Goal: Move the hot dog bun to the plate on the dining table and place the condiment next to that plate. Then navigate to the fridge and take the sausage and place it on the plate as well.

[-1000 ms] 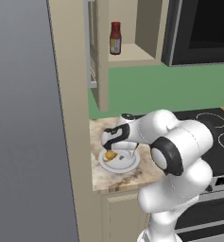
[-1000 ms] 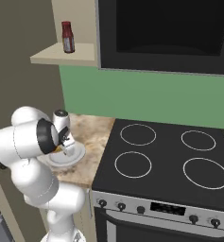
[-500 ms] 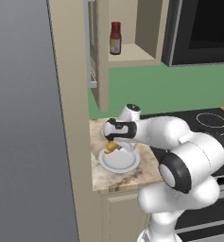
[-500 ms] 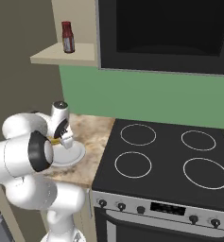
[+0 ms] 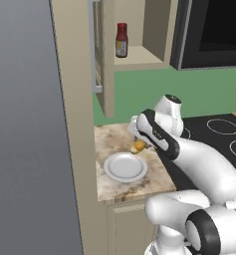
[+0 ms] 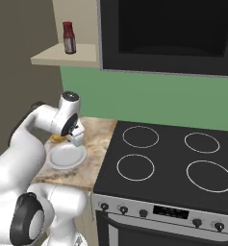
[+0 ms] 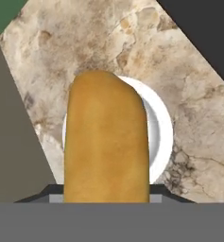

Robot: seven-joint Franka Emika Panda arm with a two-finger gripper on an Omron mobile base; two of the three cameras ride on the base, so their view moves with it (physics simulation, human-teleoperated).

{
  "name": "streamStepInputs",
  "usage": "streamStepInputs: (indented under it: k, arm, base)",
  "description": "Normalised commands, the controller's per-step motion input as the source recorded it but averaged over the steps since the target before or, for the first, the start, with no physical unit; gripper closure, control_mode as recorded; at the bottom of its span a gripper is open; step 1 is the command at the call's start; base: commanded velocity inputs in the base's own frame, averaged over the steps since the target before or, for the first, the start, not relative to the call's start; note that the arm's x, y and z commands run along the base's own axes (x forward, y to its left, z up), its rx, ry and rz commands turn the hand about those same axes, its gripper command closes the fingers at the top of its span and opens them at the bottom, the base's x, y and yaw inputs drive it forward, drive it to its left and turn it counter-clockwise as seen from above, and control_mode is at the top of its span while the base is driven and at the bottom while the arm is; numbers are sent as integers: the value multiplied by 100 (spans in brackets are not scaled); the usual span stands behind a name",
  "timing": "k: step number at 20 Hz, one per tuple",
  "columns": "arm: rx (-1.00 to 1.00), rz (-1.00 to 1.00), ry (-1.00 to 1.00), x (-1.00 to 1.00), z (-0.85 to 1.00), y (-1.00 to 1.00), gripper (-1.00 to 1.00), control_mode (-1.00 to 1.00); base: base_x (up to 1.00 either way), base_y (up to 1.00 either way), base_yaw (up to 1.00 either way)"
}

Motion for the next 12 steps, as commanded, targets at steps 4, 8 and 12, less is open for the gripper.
streamStepInputs:
  k: [4, 8, 12]
  arm:
    - [-19, 27, 0, -69, 48, -49, 100, -100]
    - [-19, 26, 0, -69, 17, -34, 100, -100]
    - [-12, 24, 0, -62, 1, -51, 100, -100]
  base:
    - [0, 0, 0]
    - [0, 0, 0]
    - [0, 0, 0]
